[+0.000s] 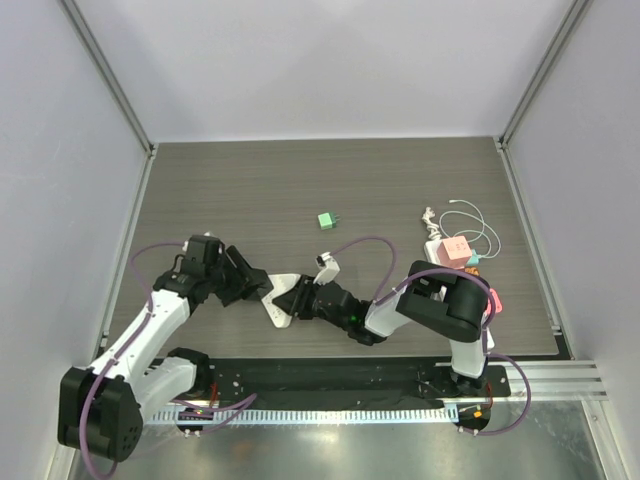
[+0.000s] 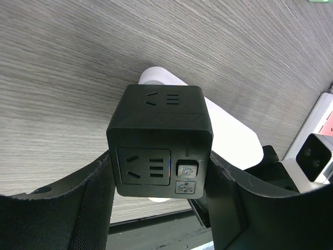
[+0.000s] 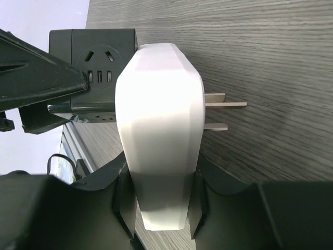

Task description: Pull the plug off the socket

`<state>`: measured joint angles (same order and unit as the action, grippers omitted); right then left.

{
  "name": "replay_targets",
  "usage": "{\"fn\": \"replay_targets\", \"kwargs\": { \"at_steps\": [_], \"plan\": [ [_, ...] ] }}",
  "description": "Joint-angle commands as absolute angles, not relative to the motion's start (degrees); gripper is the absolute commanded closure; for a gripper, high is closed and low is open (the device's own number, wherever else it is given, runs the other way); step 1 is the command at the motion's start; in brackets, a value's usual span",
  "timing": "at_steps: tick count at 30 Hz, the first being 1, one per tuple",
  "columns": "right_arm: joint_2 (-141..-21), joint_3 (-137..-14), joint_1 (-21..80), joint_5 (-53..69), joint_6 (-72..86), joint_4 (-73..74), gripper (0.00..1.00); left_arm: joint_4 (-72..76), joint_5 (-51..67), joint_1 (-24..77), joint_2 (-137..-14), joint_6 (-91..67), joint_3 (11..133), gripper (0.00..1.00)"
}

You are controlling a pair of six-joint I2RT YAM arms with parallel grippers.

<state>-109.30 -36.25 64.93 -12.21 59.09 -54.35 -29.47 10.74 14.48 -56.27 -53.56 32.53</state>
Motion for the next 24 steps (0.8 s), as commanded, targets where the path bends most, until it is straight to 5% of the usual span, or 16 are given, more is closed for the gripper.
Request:
{"fn": "replay_targets", "kwargs": {
  "at_steps": [1, 24],
  "plan": [
    [-110.39, -38.67, 64.69, -14.41, 57.83, -51.25, 0.99, -31.11, 14.86, 14.85, -53.18, -52.74, 36.12, 1.00],
    [-103.45, -47.11, 63.72, -22.59, 56.86, -15.12, 0.99, -29.17, 21.97, 14.85, -47.99, -54.76, 38.83, 1.00]
  ]
}}
